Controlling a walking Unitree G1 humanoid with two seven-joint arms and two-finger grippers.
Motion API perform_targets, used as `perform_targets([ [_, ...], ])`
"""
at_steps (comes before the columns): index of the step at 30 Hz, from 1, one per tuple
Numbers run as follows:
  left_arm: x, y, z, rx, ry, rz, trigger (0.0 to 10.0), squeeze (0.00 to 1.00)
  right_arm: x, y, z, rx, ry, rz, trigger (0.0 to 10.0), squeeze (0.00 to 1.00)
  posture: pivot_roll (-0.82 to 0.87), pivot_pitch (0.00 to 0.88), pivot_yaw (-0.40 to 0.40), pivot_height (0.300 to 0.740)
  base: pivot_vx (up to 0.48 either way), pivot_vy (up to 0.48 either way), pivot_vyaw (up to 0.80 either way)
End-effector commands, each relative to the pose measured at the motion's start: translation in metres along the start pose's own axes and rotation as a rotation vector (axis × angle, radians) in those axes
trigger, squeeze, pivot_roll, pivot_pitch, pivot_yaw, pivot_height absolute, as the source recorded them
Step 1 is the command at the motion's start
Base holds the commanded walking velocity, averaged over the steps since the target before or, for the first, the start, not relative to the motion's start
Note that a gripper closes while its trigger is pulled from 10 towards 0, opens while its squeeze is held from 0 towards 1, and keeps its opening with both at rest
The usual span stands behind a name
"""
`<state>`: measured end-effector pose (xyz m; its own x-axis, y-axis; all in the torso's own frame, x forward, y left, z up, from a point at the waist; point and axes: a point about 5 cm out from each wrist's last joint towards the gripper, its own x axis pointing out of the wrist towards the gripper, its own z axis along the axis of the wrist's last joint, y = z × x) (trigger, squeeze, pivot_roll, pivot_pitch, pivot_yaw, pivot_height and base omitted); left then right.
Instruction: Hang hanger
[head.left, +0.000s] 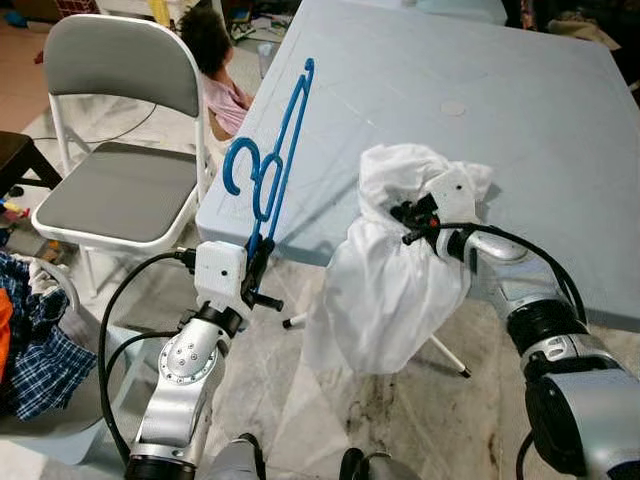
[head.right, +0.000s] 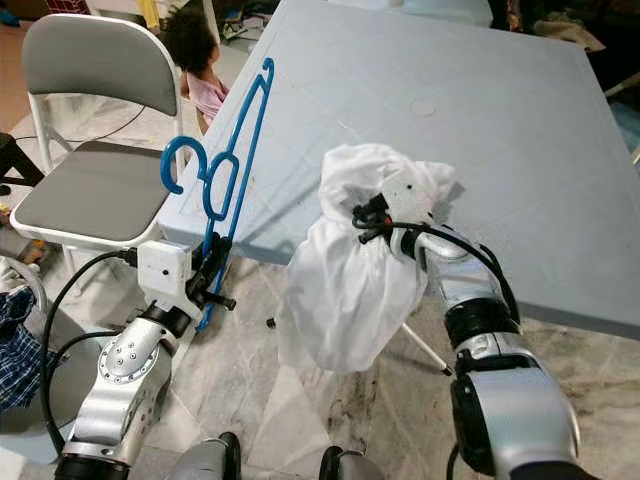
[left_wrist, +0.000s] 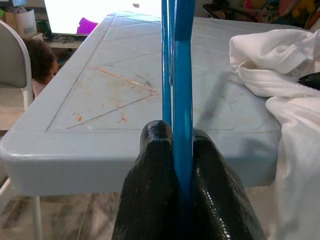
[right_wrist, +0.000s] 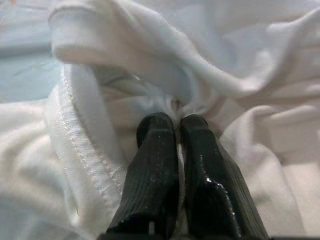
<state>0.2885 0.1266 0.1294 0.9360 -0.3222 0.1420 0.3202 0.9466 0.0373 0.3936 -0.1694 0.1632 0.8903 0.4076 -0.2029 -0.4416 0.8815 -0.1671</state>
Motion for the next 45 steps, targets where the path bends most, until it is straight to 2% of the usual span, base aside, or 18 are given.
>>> perform_targets([
  [1, 0.000, -0.001, 0.002, 0.005, -0.006, -0.001, 10.0, 0.00, -0.001, -0.014, 0.002, 0.109, -0.008, -0.137, 0.0, 0.00, 0.22, 0.224, -0.036, 0.740, 0.000, 0.000, 0.00],
  [4, 0.000, -0.001, 0.002, 0.005, -0.008, 0.001, 10.0, 0.00, 0.000, -0.019, 0.013, 0.154, -0.049, -0.196, 0.0, 0.00, 0.22, 0.223, -0.037, 0.740, 0.000, 0.000, 0.00],
  [11, 0.000, 0.000, 0.002, 0.006, -0.012, 0.012, 10.0, 0.00, -0.005, -0.049, 0.065, 0.364, -0.259, -0.442, 0.0, 0.00, 0.23, 0.219, -0.046, 0.740, 0.000, 0.000, 0.00],
  [14, 0.000, 0.000, 0.002, 0.007, -0.014, 0.018, 10.0, 0.00, -0.024, -0.077, 0.110, 0.519, -0.504, -0.586, 0.0, 0.00, 0.23, 0.215, -0.046, 0.740, 0.000, 0.000, 0.00],
  [17, 0.000, 0.000, 0.003, 0.007, -0.015, 0.018, 10.0, 0.00, -0.033, -0.087, 0.126, 0.542, -0.591, -0.627, 0.0, 0.00, 0.23, 0.214, -0.046, 0.740, 0.000, 0.000, 0.00],
  [19, 0.000, 0.000, 0.003, 0.008, -0.017, 0.019, 10.0, 0.00, -0.051, -0.101, 0.150, 0.567, -0.724, -0.690, 0.0, 0.00, 0.23, 0.212, -0.045, 0.740, 0.000, 0.000, 0.00],
  [22, 0.001, -0.001, 0.003, 0.009, -0.021, 0.021, 10.0, 0.00, -0.073, -0.115, 0.174, 0.500, -0.847, -0.748, 0.0, 0.00, 0.23, 0.209, -0.045, 0.740, 0.000, 0.000, 0.00],
  [25, 0.002, -0.001, 0.003, 0.008, -0.021, 0.022, 10.0, 0.00, -0.078, -0.117, 0.176, 0.422, -0.852, -0.759, 0.0, 0.00, 0.22, 0.209, -0.045, 0.740, 0.000, 0.000, 0.00],
  [28, 0.003, -0.002, 0.002, 0.008, -0.022, 0.020, 10.0, 0.00, -0.068, -0.113, 0.161, 0.373, -0.765, -0.738, 0.0, 0.00, 0.21, 0.207, -0.044, 0.740, 0.000, 0.000, 0.00],
  [29, 0.004, -0.003, 0.002, 0.007, -0.022, 0.017, 10.0, 0.00, -0.057, -0.107, 0.148, 0.307, -0.665, -0.698, 0.0, 0.00, 0.21, 0.207, -0.043, 0.740, 0.000, 0.000, 0.00],
  [30, 0.004, -0.003, 0.002, 0.007, -0.022, 0.015, 10.0, 0.00, -0.050, -0.101, 0.138, 0.250, -0.597, -0.677, 1.7, 0.00, 0.21, 0.206, -0.043, 0.740, 0.000, 0.000, 0.00],
  [32, 0.005, -0.003, 0.002, 0.007, -0.023, 0.013, 10.0, 0.00, -0.042, -0.094, 0.127, 0.193, -0.528, -0.640, 1.7, 0.00, 0.21, 0.207, -0.041, 0.740, 0.000, 0.000, 0.00],
  [33, 0.005, -0.004, 0.002, 0.005, -0.024, 0.011, 10.0, 0.00, -0.028, -0.081, 0.107, 0.109, -0.382, -0.570, 10.0, 0.00, 0.21, 0.207, -0.039, 0.740, 0.000, 0.000, 0.00],
  [35, 0.005, -0.004, 0.002, 0.006, -0.024, 0.008, 10.0, 0.00, -0.018, -0.070, 0.087, 0.063, -0.279, -0.486, 10.0, 0.00, 0.20, 0.207, -0.037, 0.740, 0.000, 0.000, 0.00],
  [36, 0.005, -0.004, 0.002, 0.006, -0.023, 0.007, 10.0, 0.00, -0.014, -0.064, 0.077, 0.043, -0.231, -0.441, 10.0, 1.00, 0.20, 0.206, -0.036, 0.740, 0.000, 0.000, 0.00],
  [39, 0.006, -0.003, 0.002, 0.007, -0.023, 0.004, 10.0, 0.00, -0.011, -0.057, 0.063, 0.021, -0.190, -0.363, 10.0, 1.00, 0.20, 0.207, -0.034, 0.740, 0.000, 0.000, 0.00],
  [42, 0.006, -0.005, 0.002, 0.006, -0.023, -0.001, 10.0, 0.00, -0.008, -0.047, 0.049, -0.123, -0.077, -0.222, 10.0, 1.00, 0.20, 0.207, -0.032, 0.740, 0.000, 0.000, 0.00],
  [45, 0.006, -0.005, 0.002, 0.005, -0.023, -0.004, 10.0, 0.00, -0.008, -0.044, 0.044, -0.190, -0.040, -0.156, 10.0, 1.00, 0.20, 0.207, -0.034, 0.740, 0.000, 0.000, 0.00],
])
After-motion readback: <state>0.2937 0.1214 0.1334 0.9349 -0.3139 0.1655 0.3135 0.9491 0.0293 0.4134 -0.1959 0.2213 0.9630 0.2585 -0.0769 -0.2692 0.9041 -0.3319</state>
